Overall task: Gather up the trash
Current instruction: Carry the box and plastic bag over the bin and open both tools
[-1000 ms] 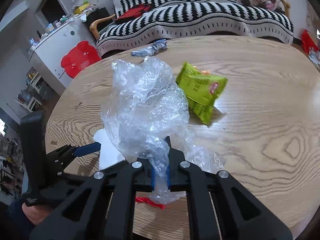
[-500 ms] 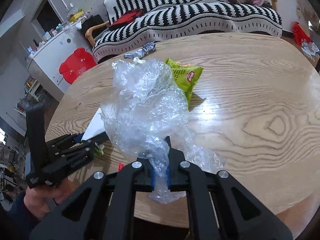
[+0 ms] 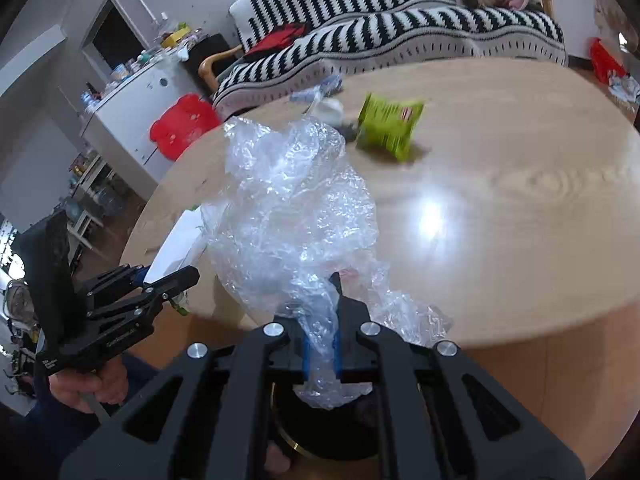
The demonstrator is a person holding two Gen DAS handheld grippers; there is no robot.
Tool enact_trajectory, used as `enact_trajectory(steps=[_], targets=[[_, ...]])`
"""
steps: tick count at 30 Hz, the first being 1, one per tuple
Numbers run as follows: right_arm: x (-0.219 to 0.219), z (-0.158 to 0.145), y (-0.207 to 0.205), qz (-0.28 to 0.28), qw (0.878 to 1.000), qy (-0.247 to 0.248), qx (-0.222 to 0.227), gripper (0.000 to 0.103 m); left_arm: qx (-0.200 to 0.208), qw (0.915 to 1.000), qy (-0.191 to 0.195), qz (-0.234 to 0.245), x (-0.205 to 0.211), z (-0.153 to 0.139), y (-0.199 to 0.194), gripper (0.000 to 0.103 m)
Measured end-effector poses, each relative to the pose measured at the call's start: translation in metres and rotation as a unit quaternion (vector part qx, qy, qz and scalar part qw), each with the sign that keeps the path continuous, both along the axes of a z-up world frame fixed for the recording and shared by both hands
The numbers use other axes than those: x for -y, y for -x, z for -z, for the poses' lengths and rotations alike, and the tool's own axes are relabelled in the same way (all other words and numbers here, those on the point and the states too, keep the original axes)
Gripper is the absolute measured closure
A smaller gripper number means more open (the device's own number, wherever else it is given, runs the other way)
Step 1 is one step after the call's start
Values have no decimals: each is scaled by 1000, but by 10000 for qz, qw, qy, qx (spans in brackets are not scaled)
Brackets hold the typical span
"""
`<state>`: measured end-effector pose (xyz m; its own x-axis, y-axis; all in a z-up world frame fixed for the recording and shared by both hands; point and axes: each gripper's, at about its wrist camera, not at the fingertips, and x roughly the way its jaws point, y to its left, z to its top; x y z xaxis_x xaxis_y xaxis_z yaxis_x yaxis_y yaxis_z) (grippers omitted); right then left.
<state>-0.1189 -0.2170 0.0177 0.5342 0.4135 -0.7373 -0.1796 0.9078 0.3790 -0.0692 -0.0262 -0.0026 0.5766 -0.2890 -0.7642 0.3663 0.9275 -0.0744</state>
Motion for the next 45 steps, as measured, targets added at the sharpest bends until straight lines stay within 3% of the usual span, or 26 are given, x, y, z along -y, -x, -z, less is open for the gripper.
enact_trajectory(steps=[3,8,13,17,20,30,34,35,37,38,39,45], targets=[[-9,9,25,-103,9999,41,-97,95,-68,9998,-30,197,2,13,37,72],[-24,40,65,-222,9980,229,-544,95,-553,9971,-82,507,9,47,73,72],[-30,84,74,-249,9909,368,-1267,95,-1070,9910,-256,756,23,82,79,72],[-32,99,68,-225,9869,388,-1552,95,-1606,9839,-225,755,30,106,70,71],[-32,108,60,-161,9838,355,-1752,95,-1724,9824,-243,682,32,112,62,71],[-33,108,57,-152,9844,302,-1729,94,-1865,9805,-173,587,30,118,56,69],[-22,111,54,-54,9833,226,-1806,94,-1901,9804,-118,500,27,120,53,57],[-20,111,53,-1,9828,227,-1835,90,-1914,9802,-95,497,28,119,53,49],[-17,112,52,45,9823,201,-1863,71,-1906,9804,-59,496,27,120,53,36],[-16,111,52,66,9825,182,-1853,45,-1894,9807,-55,492,26,120,54,32],[-15,109,53,95,9838,143,-1783,34,-1882,9809,-60,481,27,120,54,30],[-19,102,54,74,9860,152,-1658,34,-1923,9806,-48,386,24,120,51,27]])
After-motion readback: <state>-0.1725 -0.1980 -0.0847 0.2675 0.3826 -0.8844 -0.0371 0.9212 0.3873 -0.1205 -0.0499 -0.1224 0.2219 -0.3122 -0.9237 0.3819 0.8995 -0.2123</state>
